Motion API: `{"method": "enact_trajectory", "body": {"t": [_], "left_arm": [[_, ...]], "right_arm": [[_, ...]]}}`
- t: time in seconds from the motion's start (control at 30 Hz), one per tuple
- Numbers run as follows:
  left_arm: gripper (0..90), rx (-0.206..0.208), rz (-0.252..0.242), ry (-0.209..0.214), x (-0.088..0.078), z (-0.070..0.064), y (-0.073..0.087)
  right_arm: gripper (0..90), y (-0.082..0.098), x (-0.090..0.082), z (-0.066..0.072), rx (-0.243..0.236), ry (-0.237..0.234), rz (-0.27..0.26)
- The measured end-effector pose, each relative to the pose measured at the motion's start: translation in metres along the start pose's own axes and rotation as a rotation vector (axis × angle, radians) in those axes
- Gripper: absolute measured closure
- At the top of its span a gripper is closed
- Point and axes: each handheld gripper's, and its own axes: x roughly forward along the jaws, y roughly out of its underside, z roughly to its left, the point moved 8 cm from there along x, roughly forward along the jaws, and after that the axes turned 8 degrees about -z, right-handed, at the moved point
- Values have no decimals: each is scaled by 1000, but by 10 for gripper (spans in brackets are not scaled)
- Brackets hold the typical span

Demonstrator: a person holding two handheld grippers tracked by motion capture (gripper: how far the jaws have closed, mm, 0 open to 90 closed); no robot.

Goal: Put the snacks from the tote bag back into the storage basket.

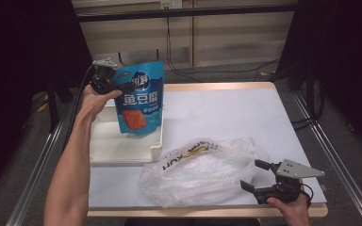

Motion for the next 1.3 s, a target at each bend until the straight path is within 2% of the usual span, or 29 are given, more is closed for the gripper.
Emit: {"method": "enact_trajectory", "body": {"t": [0.1, 0.13, 0.23, 0.3, 0.33, 0.4, 0.6, 0.7, 0.73, 0.83, 0.9, 1.0, 1.13, 1.2, 1.3], "left_arm": [[778, -24, -9, 7, 1, -1, 1], [758, -40, -11, 1, 1, -1, 2], [683, -43, 0, -23, -1, 3, 2], [608, -65, -9, -36, -1, 3, 2], [594, -72, -12, -18, -2, 2, 3], [581, -73, -5, -28, -3, 1, 4], [395, -124, -4, -26, -6, 2, 7], [334, -138, -7, -38, -7, 5, 9], [295, -144, -9, -27, -7, 4, 9], [227, -151, -21, -44, -9, 5, 10], [198, -150, -27, -61, -11, 8, 12], [134, -187, -30, -65, -13, 10, 16], [84, -186, -24, -69, -17, 7, 18], [75, -179, -35, -81, -19, 7, 19], [53, -195, -39, -81, -22, 7, 24]], "right_arm": [[84, 0, 0, 1, -3, -2, -1], [84, 0, 0, 1, -3, -2, -1], [84, 0, 0, 0, 1, -2, -2], [84, 0, 0, 0, 4, -3, -6], [84, 0, 0, -1, 3, -2, -5], [84, 1, 0, -1, 5, -2, -5], [84, 2, 1, -4, 9, 0, -4], [84, 2, 2, -4, 11, -3, -4], [84, 2, 1, -3, 11, -3, -3], [84, 2, 0, -4, 9, -2, -3], [84, 2, -1, -4, 9, 5, -4], [84, 2, -1, -4, 12, 7, -6], [84, 1, 0, -1, 5, 4, -1], [84, 1, 0, 0, 1, 4, 2], [84, 1, 2, 1, -3, 1, 0]]}}
